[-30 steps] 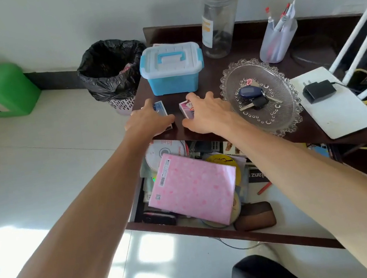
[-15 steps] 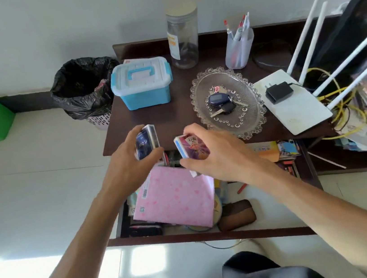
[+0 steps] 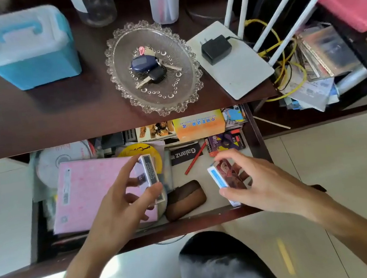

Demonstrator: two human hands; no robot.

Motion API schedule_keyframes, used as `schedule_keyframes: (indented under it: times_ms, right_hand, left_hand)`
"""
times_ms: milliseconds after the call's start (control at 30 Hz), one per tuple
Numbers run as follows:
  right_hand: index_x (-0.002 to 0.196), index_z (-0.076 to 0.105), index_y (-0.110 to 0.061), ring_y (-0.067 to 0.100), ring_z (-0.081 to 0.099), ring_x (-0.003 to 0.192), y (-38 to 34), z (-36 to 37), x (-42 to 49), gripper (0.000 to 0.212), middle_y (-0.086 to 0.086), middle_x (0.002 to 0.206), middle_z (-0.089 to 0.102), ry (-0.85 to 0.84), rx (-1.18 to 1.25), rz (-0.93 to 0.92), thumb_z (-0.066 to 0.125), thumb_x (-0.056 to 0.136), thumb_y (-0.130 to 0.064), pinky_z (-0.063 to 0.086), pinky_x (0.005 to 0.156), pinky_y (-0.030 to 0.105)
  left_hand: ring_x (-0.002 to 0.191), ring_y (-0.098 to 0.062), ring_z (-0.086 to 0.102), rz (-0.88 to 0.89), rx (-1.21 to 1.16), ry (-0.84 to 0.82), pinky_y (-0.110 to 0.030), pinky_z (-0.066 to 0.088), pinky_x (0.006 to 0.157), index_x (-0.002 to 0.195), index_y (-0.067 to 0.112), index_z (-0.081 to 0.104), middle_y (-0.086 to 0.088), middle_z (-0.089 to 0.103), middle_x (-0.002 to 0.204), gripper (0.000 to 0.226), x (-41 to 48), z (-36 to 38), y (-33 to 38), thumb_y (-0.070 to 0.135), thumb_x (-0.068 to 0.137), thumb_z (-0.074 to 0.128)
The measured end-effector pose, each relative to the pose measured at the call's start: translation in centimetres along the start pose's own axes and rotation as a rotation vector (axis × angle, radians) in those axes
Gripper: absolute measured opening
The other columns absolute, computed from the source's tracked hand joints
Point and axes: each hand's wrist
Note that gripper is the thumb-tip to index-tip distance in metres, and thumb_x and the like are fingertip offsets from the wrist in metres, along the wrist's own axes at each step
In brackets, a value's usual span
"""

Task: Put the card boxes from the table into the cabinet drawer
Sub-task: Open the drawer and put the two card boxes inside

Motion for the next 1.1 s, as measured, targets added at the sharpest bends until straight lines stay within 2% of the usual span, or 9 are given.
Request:
schedule_keyframes:
  times_ms: [67,167,300,400,533,700,867,967,1100]
  right_hand:
    - [0.133,0.035,-0.062,0.000,0.064,0.096,1.1,-0.9,0.7,0.062,-0.026,0.108,0.057,-0.034,-0.040,0.002,0.069,0.082,-0.056,0.057,0.056,0.021]
    - [0.131,0.037,-0.061,0.008,0.060,0.105,2.3,-1.9,2.6,0.062,-0.016,0.121,0.054,-0.106,-0.188,-0.042,0.072,0.082,-0.046,0.059,0.072,0.029]
    - [0.135,0.032,-0.057,0.017,0.056,0.087,3.3,-2.5,5.3,0.064,-0.009,0.113,0.047,-0.196,-0.572,-0.091,0.069,0.085,-0.040,0.047,0.063,0.031]
    - [0.135,0.035,-0.051,0.018,0.047,0.081,3.6,-2.2,6.4,0.061,-0.005,0.119,0.042,-0.250,-0.738,-0.138,0.071,0.088,-0.037,0.042,0.069,0.032]
    - [0.138,0.041,-0.045,0.019,0.051,0.112,4.3,-1.7,6.8,0.061,-0.003,0.119,0.043,-0.255,-0.833,-0.243,0.074,0.086,-0.040,0.041,0.093,0.037]
    - [0.138,0.046,-0.043,0.020,0.050,0.117,4.5,-1.4,6.7,0.060,0.001,0.126,0.047,-0.230,-0.918,-0.320,0.075,0.085,-0.042,0.040,0.095,0.037]
    - [0.129,0.058,-0.040,0.023,0.057,0.109,4.1,-1.7,6.4,0.059,0.005,0.120,0.054,-0.197,-1.008,-0.369,0.084,0.077,-0.035,0.043,0.089,0.038]
    - [0.119,0.069,-0.036,0.027,0.061,0.105,4.1,-2.0,6.5,0.062,0.008,0.112,0.063,-0.179,-1.062,-0.376,0.093,0.063,-0.028,0.047,0.082,0.040]
    - [0.124,0.065,-0.039,0.025,0.063,0.105,4.2,-1.7,6.4,0.066,0.009,0.119,0.061,-0.192,-1.035,-0.336,0.093,0.065,-0.032,0.048,0.082,0.039]
  left_hand:
    - [0.064,-0.017,0.073,-0.008,0.016,-0.030,-0.025,0.058,0.052,0.127,0.071,0.036,0.012,0.060,0.112,0.066,0.1,0.5,-0.4,0.065,0.070,0.067]
    - [0.068,-0.018,0.073,-0.021,-0.005,-0.042,-0.025,0.059,0.053,0.130,0.067,0.037,0.007,0.061,0.112,0.069,0.4,0.5,-1.0,0.066,0.068,0.067]
    - [0.068,-0.023,0.073,-0.077,-0.060,-0.084,-0.034,0.061,0.057,0.132,0.063,0.040,0.000,0.064,0.111,0.070,0.9,0.3,-1.3,0.062,0.069,0.070]
    - [0.068,-0.022,0.073,-0.078,-0.050,-0.087,-0.034,0.061,0.058,0.130,0.065,0.039,0.001,0.064,0.111,0.070,1.0,0.3,-1.4,0.063,0.068,0.070]
    - [0.068,-0.022,0.075,-0.080,-0.048,-0.105,-0.027,0.059,0.055,0.129,0.066,0.039,0.007,0.061,0.111,0.069,0.8,0.2,-1.5,0.064,0.069,0.071]
    - [0.075,-0.010,0.075,-0.071,0.007,-0.138,-0.020,0.058,0.054,0.118,0.079,0.030,0.017,0.056,0.111,0.061,0.7,0.3,-1.2,0.068,0.069,0.065]
    - [0.076,-0.008,0.075,-0.067,0.021,-0.152,-0.015,0.056,0.053,0.115,0.080,0.029,0.016,0.057,0.109,0.060,0.5,0.3,-1.1,0.070,0.068,0.064]
    - [0.073,-0.011,0.076,-0.060,0.054,-0.170,-0.021,0.059,0.057,0.126,0.074,0.029,0.017,0.056,0.110,0.068,0.4,0.3,-1.2,0.070,0.068,0.064]
    - [0.072,-0.013,0.075,-0.017,0.104,-0.188,-0.032,0.062,0.068,0.133,0.071,0.028,0.019,0.056,0.113,0.075,0.5,0.4,-1.4,0.071,0.067,0.066]
Point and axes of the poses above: each hand's wrist, its own x-axis towards the middle knuckle, its own z-axis out of the palm, y = z × x
